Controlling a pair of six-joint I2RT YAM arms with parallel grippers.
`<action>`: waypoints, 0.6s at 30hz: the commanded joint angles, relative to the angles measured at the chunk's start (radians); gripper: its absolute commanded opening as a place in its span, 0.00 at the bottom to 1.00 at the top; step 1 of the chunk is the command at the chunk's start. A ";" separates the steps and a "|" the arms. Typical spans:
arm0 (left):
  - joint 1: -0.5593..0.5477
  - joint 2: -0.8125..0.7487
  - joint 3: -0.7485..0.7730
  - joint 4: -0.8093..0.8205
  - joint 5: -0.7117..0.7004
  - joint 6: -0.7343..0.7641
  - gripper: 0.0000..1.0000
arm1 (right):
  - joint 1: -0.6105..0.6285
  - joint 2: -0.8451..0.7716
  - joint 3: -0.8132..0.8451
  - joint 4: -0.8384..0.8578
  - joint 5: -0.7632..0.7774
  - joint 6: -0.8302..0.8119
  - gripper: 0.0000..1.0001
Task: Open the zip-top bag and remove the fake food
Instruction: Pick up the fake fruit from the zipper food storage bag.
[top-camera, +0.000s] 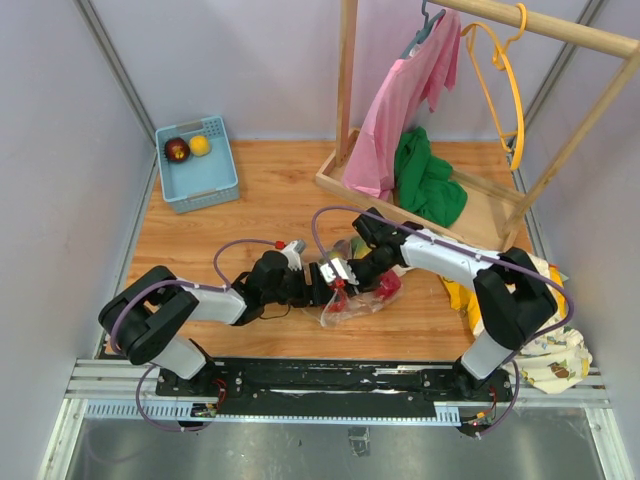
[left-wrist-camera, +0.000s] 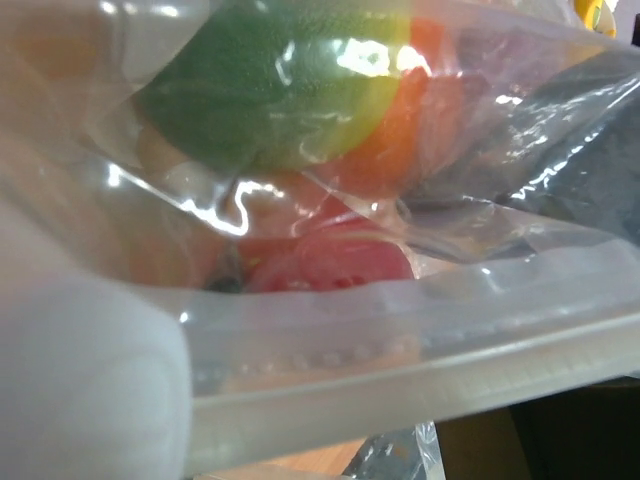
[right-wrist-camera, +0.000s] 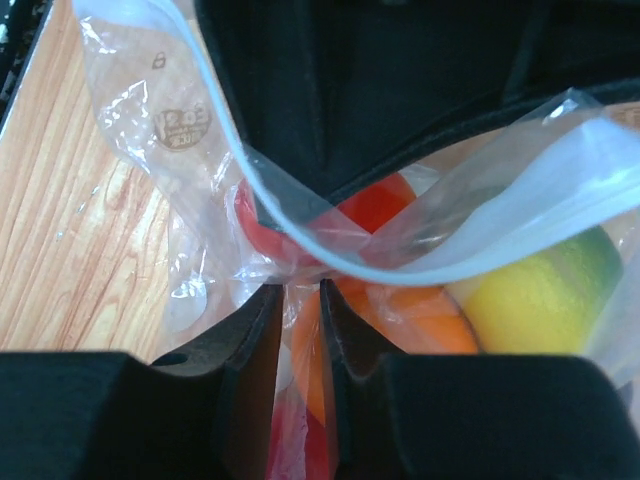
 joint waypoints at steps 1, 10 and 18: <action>0.006 0.014 0.024 -0.010 0.009 -0.008 0.76 | 0.039 0.026 -0.016 0.061 0.032 0.052 0.20; 0.007 0.032 0.035 -0.052 -0.022 -0.027 0.76 | 0.072 0.053 -0.005 0.066 0.010 0.087 0.07; 0.012 0.012 0.031 -0.089 -0.052 -0.026 0.54 | 0.067 0.046 -0.006 0.063 0.040 0.109 0.03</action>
